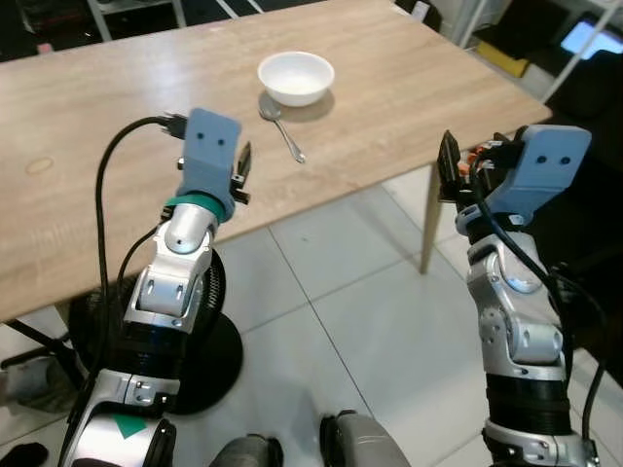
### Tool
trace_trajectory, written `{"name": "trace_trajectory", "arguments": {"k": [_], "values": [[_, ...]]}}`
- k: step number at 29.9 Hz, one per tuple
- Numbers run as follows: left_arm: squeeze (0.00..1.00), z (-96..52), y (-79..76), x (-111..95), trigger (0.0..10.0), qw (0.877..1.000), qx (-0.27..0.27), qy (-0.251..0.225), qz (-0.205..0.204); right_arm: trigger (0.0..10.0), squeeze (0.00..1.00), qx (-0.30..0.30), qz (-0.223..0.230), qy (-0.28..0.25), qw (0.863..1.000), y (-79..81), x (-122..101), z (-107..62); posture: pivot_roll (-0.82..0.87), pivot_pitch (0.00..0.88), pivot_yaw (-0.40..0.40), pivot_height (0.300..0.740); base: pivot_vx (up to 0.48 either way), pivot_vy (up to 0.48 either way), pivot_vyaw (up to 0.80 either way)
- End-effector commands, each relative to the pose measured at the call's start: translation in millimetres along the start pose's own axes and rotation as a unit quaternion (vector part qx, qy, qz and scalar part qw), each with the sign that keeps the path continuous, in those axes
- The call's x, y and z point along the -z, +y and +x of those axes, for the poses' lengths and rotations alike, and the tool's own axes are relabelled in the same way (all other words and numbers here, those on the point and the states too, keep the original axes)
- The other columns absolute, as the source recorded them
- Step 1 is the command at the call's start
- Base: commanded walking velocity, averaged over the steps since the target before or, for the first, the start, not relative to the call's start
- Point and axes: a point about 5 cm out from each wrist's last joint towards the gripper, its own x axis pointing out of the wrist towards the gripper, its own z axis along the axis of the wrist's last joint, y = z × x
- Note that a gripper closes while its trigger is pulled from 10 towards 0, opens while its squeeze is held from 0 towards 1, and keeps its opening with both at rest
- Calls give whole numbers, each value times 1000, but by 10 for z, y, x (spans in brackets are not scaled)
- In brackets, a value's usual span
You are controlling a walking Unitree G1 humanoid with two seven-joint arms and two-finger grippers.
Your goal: Setting the table
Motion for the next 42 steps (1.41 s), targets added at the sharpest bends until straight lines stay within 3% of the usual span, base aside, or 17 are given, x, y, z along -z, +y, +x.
{"name": "trace_trajectory", "arguments": {"k": [1,15,22,42], "values": [[16,-7,-12,-7,10000,1000,6,-3,5,10000,0,-3,-5,10,1000,-3,36,-7,-69,0,53,740,480,0,0],[0,-5,-24,-1,10000,1000,11,-3,7,10000,0,-3,-4,7,1000,23,38,-6,-67,0,52,740,480,0,0],[0,-41,-94,46,10000,999,37,11,8,10000,0,-9,-12,12,1000,38,59,-11,-66,0,54,740,0,0,0],[0,-56,-93,55,10000,999,37,13,2,10000,0,-13,-11,13,1000,60,61,-6,-62,3,50,740,0,0,0]]}}
